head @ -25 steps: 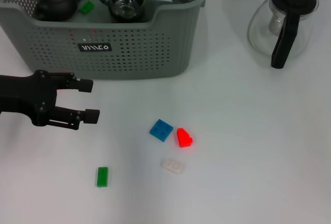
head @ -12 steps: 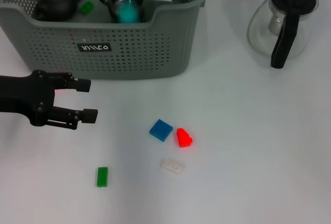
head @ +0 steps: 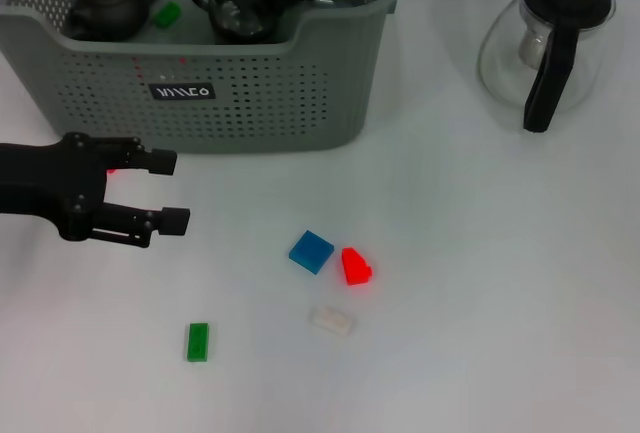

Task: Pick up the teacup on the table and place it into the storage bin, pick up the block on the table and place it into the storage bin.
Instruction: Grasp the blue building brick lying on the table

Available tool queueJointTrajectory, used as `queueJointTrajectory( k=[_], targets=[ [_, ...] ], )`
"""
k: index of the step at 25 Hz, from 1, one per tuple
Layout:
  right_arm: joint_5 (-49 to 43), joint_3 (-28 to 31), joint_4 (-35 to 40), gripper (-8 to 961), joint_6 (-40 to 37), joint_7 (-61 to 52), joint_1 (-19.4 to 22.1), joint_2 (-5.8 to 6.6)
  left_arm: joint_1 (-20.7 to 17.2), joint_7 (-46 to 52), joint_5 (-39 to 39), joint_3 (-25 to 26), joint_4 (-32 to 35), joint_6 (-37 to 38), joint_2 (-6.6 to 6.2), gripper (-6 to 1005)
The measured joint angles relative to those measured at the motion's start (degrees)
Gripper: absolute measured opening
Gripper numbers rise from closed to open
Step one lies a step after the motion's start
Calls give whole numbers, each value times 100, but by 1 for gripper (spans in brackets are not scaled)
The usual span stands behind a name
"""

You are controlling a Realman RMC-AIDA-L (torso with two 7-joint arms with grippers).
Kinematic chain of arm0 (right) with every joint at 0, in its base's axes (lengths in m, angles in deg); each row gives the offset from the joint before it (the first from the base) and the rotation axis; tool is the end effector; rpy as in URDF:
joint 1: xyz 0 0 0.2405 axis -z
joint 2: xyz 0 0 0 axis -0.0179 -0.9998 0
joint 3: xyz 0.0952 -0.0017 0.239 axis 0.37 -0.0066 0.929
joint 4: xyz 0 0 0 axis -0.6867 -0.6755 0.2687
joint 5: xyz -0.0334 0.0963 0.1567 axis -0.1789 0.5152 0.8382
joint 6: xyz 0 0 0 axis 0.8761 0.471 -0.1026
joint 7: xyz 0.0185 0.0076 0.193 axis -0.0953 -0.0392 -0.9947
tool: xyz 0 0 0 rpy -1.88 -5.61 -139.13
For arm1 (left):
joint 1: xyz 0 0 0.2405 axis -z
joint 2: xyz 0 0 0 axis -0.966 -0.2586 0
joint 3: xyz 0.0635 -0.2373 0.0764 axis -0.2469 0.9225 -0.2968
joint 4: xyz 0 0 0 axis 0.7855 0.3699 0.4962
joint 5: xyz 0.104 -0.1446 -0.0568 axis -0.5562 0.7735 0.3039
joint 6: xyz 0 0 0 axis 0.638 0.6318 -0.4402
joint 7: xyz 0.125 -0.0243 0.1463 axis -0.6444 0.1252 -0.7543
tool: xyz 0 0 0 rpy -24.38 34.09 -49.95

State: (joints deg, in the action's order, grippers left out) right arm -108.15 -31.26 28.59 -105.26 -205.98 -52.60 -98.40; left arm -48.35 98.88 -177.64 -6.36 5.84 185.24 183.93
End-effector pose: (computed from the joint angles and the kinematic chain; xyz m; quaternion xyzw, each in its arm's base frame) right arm 0.0203 0.3979 -0.0647 -0.9827 0.0575 0.0654 0.1633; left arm -0.2504 0.2893 0.0230 -0.9525 -0.2245 -0.1990 0.0518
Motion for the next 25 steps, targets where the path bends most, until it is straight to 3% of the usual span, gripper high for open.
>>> queueJointTrajectory(
  k=[5,9,18,25],
  targets=[
    [349,181,845,941,-1397,-46,750,2,-17,0,-1,3,0,5,-31,885],
    [267,108,401,949,-1806,-160,882,-3,-43,0,-2,10,0,35,-58,885],
    [178,-767,-1635,942,-1039,-209,119,-37,-40,-190,-337,60,76,-73,-72,885],
    [7,-1470,-2184,944,-519,-553,-392,-52,-95,-322,-458,32,185,-330,-9,885]
  ],
)
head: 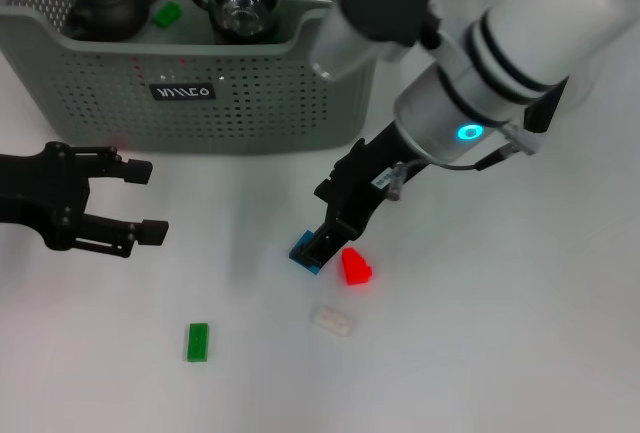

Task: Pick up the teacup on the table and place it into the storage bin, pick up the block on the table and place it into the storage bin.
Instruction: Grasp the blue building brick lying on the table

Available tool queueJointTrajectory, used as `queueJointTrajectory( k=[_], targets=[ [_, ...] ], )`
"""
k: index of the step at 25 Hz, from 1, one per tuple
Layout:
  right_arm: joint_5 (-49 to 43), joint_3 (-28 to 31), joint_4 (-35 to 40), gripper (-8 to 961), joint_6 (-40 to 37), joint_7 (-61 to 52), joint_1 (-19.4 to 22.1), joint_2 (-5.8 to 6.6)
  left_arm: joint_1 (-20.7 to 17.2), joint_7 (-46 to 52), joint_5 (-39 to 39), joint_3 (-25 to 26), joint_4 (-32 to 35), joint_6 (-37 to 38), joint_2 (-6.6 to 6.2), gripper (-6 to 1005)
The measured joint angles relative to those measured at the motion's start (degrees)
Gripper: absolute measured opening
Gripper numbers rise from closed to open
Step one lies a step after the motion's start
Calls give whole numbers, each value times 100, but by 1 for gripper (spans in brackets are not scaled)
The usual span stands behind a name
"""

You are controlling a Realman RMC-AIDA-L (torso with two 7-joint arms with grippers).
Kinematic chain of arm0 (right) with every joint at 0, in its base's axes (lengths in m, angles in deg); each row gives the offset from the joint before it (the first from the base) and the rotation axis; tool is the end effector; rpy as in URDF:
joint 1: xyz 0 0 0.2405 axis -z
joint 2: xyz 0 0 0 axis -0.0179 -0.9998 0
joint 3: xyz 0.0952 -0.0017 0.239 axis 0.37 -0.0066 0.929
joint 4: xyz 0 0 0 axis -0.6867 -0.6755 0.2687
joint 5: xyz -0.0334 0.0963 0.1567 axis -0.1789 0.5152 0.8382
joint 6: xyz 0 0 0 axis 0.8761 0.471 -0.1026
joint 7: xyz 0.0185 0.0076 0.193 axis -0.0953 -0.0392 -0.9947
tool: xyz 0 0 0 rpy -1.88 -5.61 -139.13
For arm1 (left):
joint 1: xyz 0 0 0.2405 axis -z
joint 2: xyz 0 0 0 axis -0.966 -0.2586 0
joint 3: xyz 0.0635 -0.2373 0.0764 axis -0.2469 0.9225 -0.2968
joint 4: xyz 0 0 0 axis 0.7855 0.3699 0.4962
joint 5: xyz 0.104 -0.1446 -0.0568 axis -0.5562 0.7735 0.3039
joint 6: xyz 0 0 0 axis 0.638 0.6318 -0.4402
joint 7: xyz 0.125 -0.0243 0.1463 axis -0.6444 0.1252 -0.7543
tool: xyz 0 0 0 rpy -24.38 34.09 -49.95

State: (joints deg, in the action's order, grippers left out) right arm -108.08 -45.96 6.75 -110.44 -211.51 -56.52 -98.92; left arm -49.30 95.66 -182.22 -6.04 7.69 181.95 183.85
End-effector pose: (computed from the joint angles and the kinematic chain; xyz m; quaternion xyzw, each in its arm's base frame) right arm 0.1083 0.3392 -0.1431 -0.9793 0.1574 -0.1273 0.0053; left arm -0.2723 0.2916 0.0234 -0.9621 -0.2133 -0.1473 0.0842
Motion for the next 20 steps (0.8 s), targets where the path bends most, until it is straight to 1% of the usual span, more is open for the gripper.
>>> queueJointTrajectory(
  k=[4,8,13,17,20],
  targets=[
    [-49,-397,-252,944,317,-202,-259,-16,-53,-262,-9,28,28,-39,67,886],
    [-40,-835,-455,943,721,-394,-417,-30,-41,-313,-9,8,29,-99,81,886],
    [64,-1271,-554,943,1256,-514,-389,-65,-11,-322,-120,-19,-5,-128,79,886],
    [383,-1641,-735,943,1650,-532,-377,-71,-7,-324,-132,-10,-7,-136,84,886],
    [495,-1814,-816,943,1856,-543,-373,-82,-6,-326,-134,-2,-9,-139,84,886]
  ],
)
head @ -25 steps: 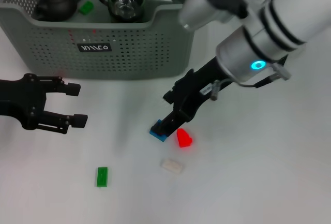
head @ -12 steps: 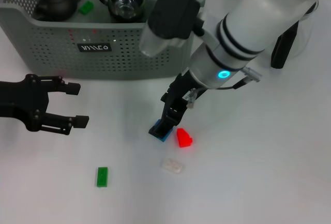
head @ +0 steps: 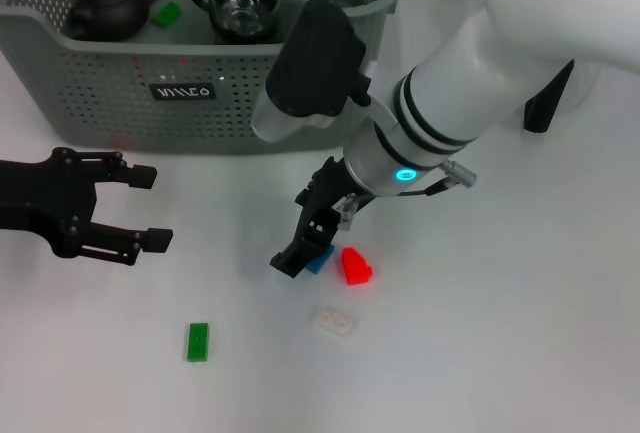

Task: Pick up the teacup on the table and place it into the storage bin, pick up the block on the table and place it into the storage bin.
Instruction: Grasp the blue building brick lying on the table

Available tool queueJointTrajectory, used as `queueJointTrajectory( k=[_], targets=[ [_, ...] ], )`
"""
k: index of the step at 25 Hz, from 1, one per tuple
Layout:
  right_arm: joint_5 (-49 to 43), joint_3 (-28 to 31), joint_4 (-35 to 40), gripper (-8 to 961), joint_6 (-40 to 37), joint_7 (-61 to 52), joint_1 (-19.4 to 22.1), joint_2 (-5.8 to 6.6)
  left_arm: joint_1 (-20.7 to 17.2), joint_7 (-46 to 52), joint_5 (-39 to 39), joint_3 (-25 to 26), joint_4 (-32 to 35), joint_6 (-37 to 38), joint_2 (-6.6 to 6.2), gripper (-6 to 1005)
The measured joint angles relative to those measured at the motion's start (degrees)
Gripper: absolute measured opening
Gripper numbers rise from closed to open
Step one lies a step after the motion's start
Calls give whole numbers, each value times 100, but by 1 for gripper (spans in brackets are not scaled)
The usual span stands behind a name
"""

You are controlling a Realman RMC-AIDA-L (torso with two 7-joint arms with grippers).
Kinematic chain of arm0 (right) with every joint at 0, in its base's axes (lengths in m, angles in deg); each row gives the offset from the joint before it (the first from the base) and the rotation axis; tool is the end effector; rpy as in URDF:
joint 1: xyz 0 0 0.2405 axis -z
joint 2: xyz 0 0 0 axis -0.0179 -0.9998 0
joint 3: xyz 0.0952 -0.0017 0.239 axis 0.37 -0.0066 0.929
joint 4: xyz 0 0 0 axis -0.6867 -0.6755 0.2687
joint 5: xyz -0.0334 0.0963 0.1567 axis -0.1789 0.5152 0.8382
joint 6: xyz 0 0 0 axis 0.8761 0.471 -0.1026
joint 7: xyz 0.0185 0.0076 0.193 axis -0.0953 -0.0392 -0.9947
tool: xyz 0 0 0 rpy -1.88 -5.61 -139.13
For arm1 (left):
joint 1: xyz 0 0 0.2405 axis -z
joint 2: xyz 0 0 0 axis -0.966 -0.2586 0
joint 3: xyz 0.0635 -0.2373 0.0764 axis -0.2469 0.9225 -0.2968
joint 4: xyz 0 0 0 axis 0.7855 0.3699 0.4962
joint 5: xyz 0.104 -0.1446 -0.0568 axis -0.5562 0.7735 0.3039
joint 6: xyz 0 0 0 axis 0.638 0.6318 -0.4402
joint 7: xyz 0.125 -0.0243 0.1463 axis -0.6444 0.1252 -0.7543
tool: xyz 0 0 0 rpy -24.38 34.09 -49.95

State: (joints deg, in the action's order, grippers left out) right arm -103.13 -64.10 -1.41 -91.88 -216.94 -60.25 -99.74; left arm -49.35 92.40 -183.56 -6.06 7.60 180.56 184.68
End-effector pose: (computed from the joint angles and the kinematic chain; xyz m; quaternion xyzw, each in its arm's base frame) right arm 0.1165 0.3443 -0.1871 -0.9777 0.1334 -0.1509 0.0602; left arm -0.2757 0.2917 0.0166 -0.9674 -0.1932 -0.1366 0.0907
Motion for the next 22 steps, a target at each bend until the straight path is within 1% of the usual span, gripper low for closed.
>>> queueJointTrajectory(
  k=[9,22],
  targets=[
    [182,-226,-271,942,398,-15,37,-9,0,-3,-6,9,-3,-1,-4,886],
    [184,-315,-284,934,484,-24,135,-18,0,-2,-6,36,-75,0,3,885]
  ],
)
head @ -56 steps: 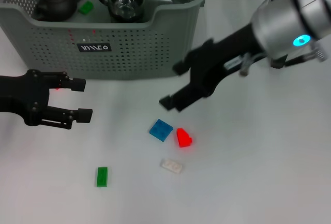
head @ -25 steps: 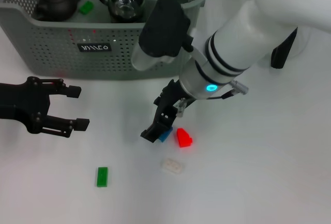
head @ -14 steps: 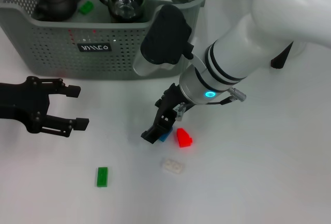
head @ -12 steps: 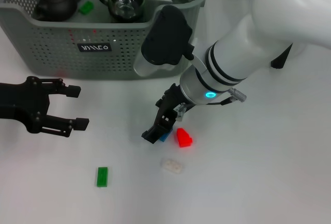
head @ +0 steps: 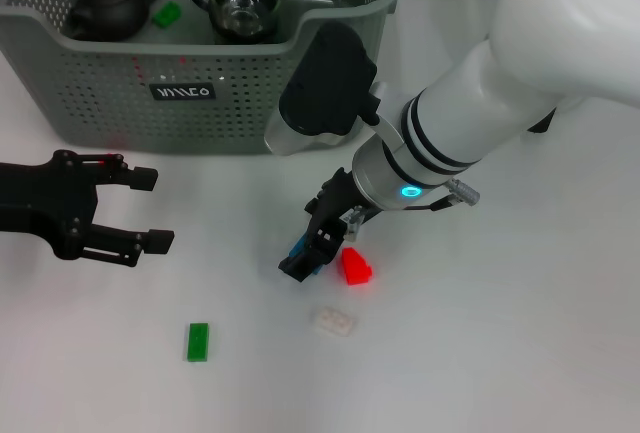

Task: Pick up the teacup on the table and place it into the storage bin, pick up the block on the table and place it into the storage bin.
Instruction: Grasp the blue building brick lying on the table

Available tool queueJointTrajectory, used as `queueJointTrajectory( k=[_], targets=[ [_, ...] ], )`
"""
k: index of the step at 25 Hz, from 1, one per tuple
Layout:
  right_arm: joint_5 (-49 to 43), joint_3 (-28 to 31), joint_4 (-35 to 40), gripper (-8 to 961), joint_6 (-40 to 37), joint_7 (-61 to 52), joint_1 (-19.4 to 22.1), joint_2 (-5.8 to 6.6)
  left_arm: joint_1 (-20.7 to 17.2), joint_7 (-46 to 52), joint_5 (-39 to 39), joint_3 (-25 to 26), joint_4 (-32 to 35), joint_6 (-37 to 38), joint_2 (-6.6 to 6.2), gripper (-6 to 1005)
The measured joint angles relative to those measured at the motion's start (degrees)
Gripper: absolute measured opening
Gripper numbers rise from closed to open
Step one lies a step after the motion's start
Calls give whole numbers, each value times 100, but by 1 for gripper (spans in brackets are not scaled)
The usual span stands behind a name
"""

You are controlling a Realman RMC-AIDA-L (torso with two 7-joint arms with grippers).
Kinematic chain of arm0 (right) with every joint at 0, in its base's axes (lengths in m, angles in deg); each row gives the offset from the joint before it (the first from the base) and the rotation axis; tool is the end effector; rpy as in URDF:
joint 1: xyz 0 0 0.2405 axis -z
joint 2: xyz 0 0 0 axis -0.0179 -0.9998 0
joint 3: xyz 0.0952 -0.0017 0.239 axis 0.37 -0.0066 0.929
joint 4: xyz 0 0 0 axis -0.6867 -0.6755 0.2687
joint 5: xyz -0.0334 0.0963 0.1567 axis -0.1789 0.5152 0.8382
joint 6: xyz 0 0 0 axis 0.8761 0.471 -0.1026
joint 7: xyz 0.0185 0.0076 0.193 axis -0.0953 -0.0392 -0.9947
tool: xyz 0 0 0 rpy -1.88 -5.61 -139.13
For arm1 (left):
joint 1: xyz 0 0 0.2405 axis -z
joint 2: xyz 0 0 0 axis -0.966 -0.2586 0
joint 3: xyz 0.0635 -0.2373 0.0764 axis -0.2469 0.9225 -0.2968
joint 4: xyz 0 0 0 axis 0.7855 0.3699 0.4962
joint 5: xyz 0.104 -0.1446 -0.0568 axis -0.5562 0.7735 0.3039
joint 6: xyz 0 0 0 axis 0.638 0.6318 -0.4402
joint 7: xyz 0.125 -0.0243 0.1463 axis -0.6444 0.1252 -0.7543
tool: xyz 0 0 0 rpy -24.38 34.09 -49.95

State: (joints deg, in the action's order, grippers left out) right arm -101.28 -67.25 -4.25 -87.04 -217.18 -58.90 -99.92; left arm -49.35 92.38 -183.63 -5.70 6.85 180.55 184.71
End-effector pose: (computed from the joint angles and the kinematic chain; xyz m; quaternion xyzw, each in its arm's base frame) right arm 0.1336 0.3449 -0.1939 -0.9743 0.1513 -0.1491 0.0752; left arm -0.2763 0.2908 0.0154 -0.9658 -0.1986 -0.1407 0.0891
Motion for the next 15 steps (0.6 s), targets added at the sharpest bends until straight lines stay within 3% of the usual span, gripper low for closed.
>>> queueJointTrajectory(
  k=[4,15],
  targets=[
    [-1,-4,-16,894,-14,-13,0,-8,0,0,0,0,-3,0,0,885],
    [-2,-170,-4,588,3,-196,-5,-9,0,0,0,0,-13,-41,8,886]
  ],
)
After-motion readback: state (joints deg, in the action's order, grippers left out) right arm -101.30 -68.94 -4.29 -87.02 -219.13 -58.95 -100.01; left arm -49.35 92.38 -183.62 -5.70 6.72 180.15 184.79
